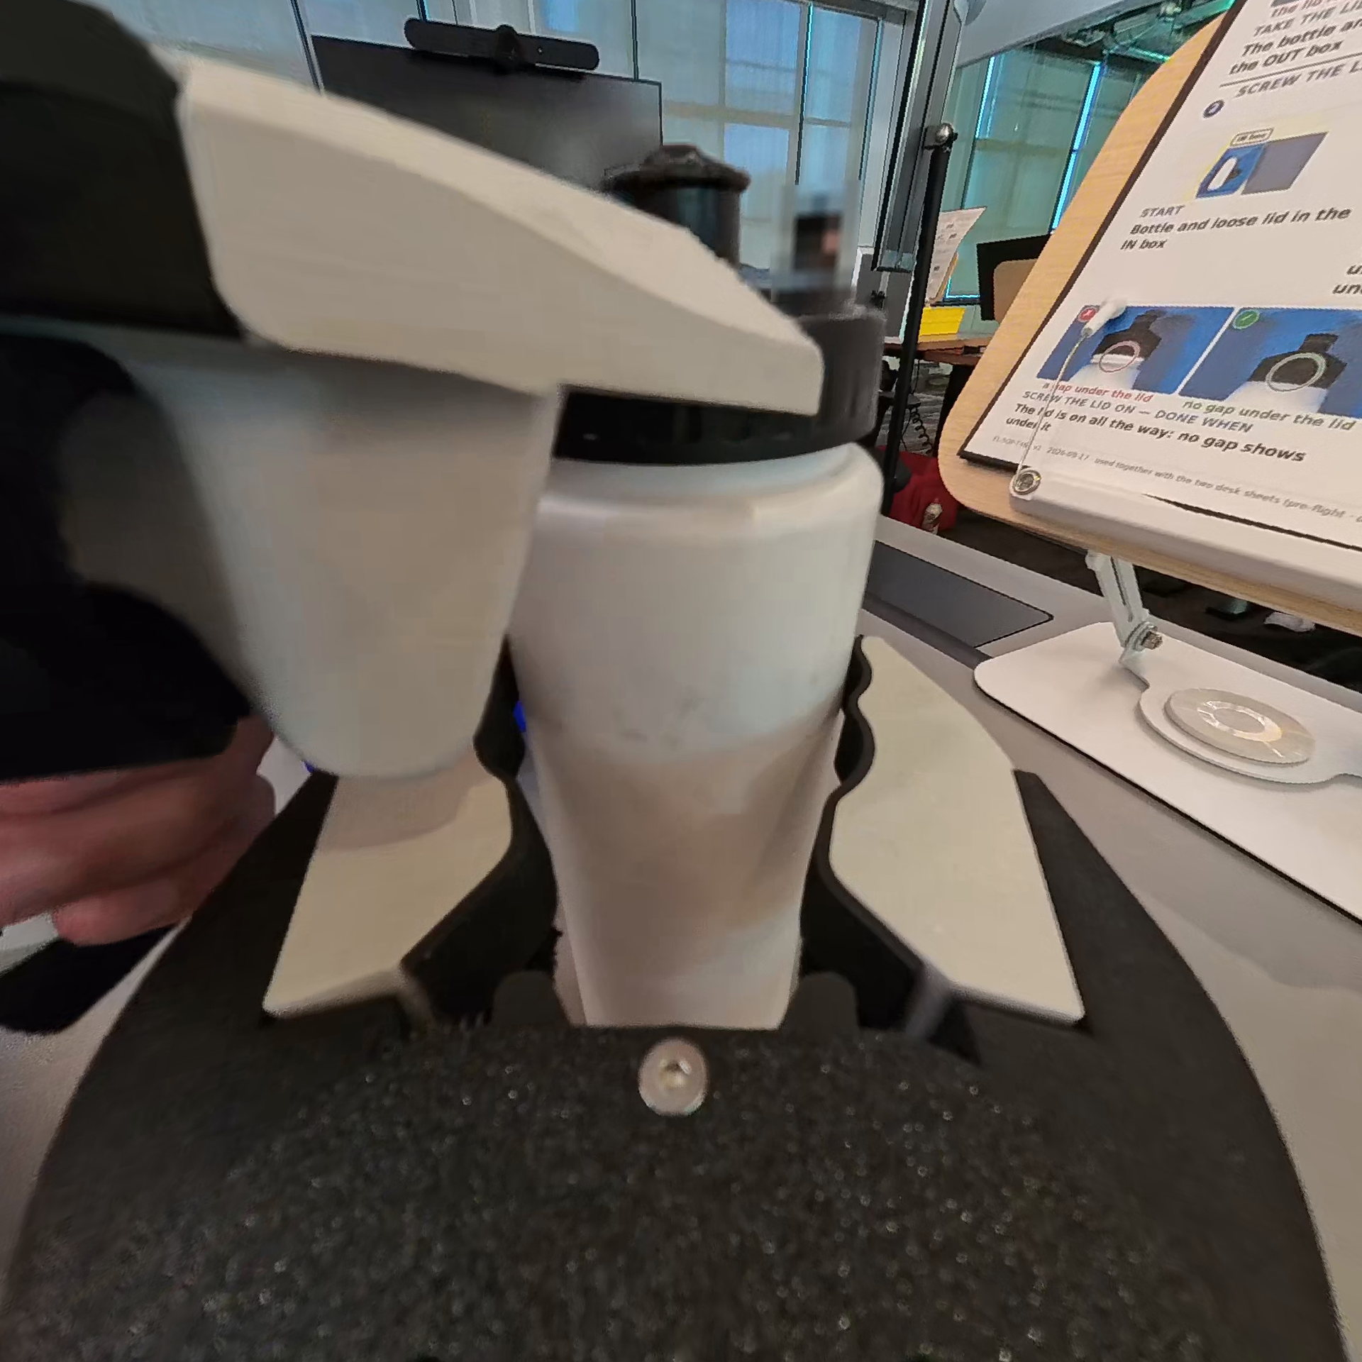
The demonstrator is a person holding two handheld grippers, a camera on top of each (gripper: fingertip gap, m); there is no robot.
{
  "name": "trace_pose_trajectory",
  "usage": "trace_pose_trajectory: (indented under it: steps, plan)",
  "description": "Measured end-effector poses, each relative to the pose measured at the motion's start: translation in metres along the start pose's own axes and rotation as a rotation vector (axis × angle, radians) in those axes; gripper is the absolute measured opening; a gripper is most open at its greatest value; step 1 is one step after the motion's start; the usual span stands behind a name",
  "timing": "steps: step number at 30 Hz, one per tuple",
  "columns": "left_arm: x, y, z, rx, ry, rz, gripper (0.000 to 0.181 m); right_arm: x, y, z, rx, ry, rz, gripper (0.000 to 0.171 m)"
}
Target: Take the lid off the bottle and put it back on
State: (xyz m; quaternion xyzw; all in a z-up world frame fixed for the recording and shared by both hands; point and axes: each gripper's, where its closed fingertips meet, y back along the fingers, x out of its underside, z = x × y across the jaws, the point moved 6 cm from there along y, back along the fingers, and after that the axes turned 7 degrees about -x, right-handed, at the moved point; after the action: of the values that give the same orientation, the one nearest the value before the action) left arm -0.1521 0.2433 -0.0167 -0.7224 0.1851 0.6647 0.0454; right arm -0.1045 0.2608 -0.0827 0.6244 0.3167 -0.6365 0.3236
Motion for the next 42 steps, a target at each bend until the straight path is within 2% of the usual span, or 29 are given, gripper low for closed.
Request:
trace_pose_trajectory:
  steps: [4, 12, 18, 37, 42]
  plan:
    - [-0.003, -0.002, 0.010, 0.193, -0.049, 0.066, 0.071, 0.000, 0.000, 0.000, -0.003, -0.002, -0.003, 0.084]
    - [-0.014, -0.017, 0.031, 0.728, -0.264, 0.237, 0.071, 0.000, 0.000, -0.001, 0.006, 0.007, 0.008, 0.084]
    - [-0.023, -0.034, 0.035, 1.020, -0.414, 0.355, 0.070, 0.001, 0.003, -0.004, 0.014, 0.026, 0.029, 0.082]
    - [-0.027, -0.059, 0.043, 1.679, -0.652, 0.364, 0.070, 0.001, 0.000, 0.001, -0.038, 0.040, 0.049, 0.081]
    - [-0.027, -0.058, 0.043, 1.707, -0.629, 0.359, 0.070, 0.001, 0.000, 0.002, -0.019, 0.042, 0.061, 0.081]
